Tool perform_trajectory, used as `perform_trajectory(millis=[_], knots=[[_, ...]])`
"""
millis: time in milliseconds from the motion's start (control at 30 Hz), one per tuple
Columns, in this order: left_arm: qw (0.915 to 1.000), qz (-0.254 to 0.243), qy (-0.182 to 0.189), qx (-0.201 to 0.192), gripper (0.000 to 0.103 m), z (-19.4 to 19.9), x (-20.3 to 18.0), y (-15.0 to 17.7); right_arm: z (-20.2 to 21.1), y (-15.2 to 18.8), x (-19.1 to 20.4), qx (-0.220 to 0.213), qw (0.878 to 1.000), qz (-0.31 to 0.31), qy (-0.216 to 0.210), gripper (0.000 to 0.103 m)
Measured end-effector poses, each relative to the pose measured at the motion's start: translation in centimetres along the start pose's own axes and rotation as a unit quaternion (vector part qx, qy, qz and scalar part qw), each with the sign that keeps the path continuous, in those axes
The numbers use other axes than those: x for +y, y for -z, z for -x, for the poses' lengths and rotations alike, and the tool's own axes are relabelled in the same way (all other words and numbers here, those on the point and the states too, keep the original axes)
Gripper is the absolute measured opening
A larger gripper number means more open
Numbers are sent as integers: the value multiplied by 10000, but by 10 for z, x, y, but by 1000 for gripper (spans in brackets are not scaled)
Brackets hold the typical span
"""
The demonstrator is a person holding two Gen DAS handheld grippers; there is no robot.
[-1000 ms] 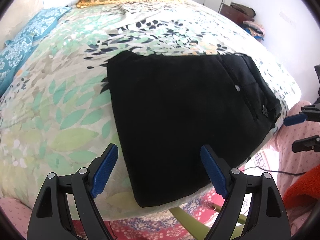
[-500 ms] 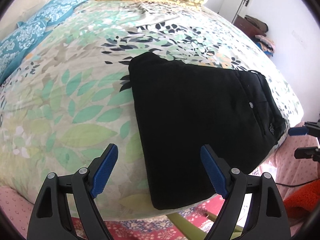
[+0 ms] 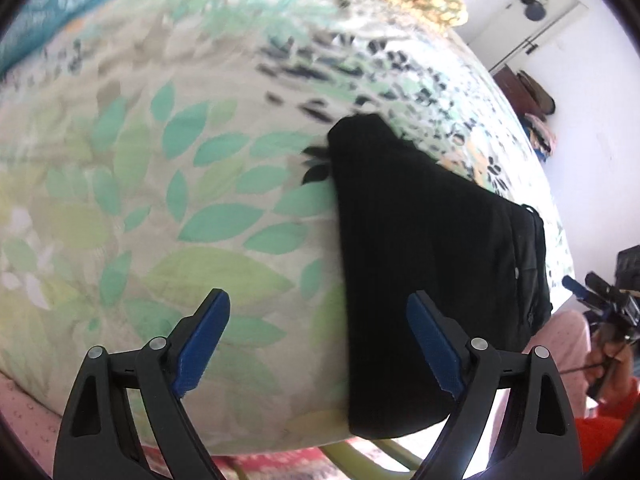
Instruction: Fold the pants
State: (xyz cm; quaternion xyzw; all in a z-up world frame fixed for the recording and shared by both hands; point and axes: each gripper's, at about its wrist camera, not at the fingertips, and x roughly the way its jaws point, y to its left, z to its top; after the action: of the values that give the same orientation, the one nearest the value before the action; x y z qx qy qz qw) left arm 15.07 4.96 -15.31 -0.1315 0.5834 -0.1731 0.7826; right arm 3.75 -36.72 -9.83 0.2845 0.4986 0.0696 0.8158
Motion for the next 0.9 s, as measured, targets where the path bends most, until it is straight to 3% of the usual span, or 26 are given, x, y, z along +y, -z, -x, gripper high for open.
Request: perform_trajectory(millis=[167,300,367,467,533,567,600,633,667,733,900], knots=[[9983,-6,339,478,92,-33,-9,0,-51,-11,-25,732,9958,-197,-506,92],[9972,-117,532,519,95,-46,-24,-4,-85,-8,-34,1220,9917,60,-411,92],[9953,-160,742,595,95,-53,-35,-7,-89,-7,-32,1189,9902,242,-695,98],[9900,-137,1175,769,95,-63,-47,-8,-102,-5,-26,1406,9793,199,-1440,99],[9918,-205,1029,728,94,-71,-60,-6,-108,-2,-25,1416,9787,291,-1456,99],[9930,-284,927,671,86,-73,-65,-6,-110,-2,-24,1416,9793,337,-1410,97],[9949,-369,733,583,77,-74,-70,-5,-111,-3,-24,1429,9802,346,-1323,88],[9964,-411,538,508,62,-72,-72,-3,-110,-3,-25,1445,9814,354,-1214,66],[9970,-383,498,452,45,-69,-71,-3,-109,-3,-28,1449,9807,280,-1280,58],[9967,-220,690,368,27,-57,-65,-3,-107,-2,-23,1375,9815,364,-1282,50],[9960,-352,821,25,22,-20,-80,-9,-85,-14,13,1007,9809,798,-1458,42]])
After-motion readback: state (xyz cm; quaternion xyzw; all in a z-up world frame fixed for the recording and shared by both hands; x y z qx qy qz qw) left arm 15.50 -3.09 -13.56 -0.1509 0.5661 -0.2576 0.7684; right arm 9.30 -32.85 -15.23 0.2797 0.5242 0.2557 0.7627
